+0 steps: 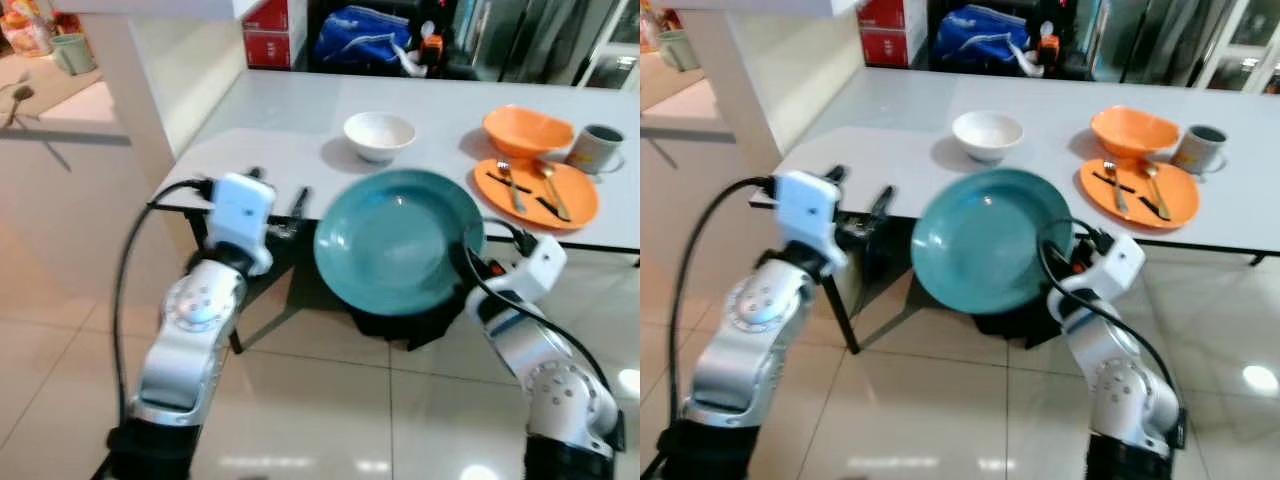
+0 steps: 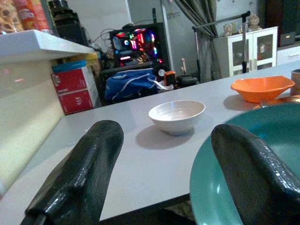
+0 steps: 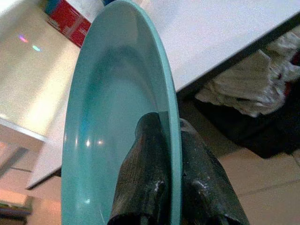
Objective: Setting the table
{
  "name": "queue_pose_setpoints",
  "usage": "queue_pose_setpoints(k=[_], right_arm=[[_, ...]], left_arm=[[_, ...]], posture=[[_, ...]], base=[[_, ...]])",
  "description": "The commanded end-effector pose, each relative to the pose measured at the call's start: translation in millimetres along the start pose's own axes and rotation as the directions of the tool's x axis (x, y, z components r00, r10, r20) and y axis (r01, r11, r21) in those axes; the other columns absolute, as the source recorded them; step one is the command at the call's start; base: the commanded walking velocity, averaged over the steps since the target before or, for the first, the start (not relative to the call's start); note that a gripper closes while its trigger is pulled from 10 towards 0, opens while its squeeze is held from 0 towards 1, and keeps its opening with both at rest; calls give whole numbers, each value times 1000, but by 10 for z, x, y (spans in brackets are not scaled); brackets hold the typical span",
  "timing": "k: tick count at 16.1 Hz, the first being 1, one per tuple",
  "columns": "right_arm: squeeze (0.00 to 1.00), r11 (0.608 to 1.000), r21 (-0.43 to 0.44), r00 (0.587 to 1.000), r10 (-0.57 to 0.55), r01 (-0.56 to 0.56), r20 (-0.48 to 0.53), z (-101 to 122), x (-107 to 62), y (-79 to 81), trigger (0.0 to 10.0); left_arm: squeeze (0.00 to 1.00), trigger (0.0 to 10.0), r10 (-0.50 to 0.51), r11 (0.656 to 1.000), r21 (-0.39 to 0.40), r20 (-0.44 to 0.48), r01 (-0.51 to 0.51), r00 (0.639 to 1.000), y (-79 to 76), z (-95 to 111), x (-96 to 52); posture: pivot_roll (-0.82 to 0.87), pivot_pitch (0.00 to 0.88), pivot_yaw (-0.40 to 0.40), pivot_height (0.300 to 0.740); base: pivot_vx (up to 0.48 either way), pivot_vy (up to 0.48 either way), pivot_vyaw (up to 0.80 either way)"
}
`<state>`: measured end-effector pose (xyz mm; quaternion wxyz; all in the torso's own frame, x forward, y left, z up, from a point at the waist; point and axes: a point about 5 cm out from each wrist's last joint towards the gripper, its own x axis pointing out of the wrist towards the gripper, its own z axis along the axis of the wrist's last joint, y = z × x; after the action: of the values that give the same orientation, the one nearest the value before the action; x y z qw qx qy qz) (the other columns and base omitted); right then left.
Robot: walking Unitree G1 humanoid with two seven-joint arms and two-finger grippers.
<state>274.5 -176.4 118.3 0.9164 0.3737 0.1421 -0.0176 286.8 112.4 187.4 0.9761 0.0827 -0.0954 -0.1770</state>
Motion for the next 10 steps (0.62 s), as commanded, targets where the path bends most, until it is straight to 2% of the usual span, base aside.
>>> queue_pose_setpoints(k=[1,7,10], right_arm=[[0,996,17,996,83,-83,-22,-34,37,166,10000],[0,985,65,984,166,-162,-66,-90,55,287,10000],[0,966,178,972,209,-188,-111,-157,75,331,10000]], left_arm=[[0,10000,17,1000,15,-2,-17,1000,76,17,-18],[0,10000,10,999,33,-33,-9,999,113,-47,-101],[0,10000,15,999,39,-36,-14,999,138,-36,-124]], posture=[[116,0,2,740],[121,10,-2,740],[129,25,-9,740]], base=[[398,0,0],[401,0,0],[398,0,0]])
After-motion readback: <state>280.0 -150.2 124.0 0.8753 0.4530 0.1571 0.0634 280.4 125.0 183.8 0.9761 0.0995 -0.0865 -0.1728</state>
